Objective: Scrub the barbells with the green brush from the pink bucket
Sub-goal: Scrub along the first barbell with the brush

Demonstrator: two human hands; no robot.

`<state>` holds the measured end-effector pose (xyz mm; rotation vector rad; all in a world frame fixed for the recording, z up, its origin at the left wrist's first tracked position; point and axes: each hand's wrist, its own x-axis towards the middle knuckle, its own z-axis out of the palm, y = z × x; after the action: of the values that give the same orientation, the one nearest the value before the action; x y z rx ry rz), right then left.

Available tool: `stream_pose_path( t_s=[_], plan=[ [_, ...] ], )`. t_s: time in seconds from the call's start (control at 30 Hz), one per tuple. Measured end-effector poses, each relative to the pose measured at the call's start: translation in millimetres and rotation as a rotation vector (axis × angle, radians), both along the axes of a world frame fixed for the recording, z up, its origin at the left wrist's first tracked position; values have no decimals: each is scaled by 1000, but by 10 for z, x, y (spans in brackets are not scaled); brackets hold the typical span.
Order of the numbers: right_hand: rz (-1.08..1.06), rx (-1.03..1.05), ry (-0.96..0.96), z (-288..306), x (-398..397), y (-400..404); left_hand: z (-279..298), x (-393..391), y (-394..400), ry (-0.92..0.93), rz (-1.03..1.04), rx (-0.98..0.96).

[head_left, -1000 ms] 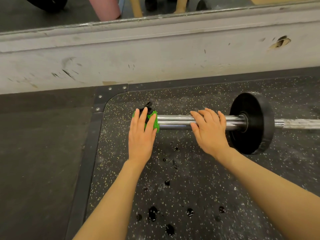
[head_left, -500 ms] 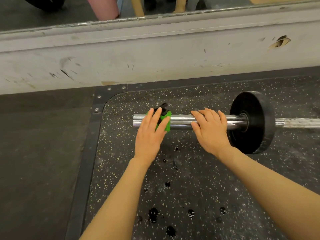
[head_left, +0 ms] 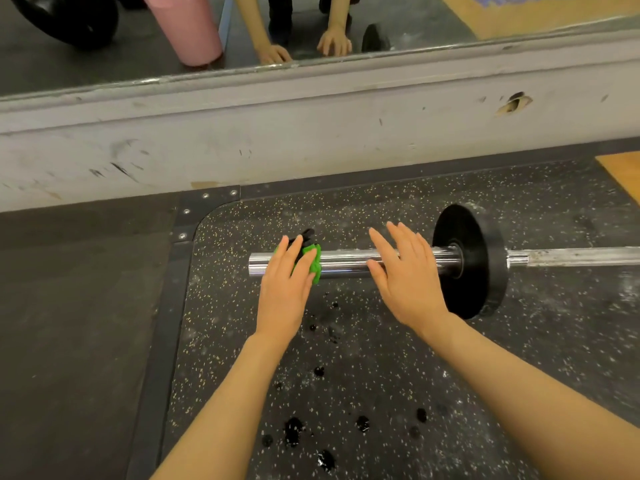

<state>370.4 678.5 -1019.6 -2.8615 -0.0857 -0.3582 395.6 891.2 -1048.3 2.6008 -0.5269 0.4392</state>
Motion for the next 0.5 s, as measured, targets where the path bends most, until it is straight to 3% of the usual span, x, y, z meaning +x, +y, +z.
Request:
stream_pose_path(
  t_s=[0.3,0.5],
  plan=[
    [-68,-291,-97,375,-199,-730,64,-22,-409,27,-28,33],
    [-65,-245,-78,186,-287,-1009,45,-45,-609,14,-34,23]
  ],
)
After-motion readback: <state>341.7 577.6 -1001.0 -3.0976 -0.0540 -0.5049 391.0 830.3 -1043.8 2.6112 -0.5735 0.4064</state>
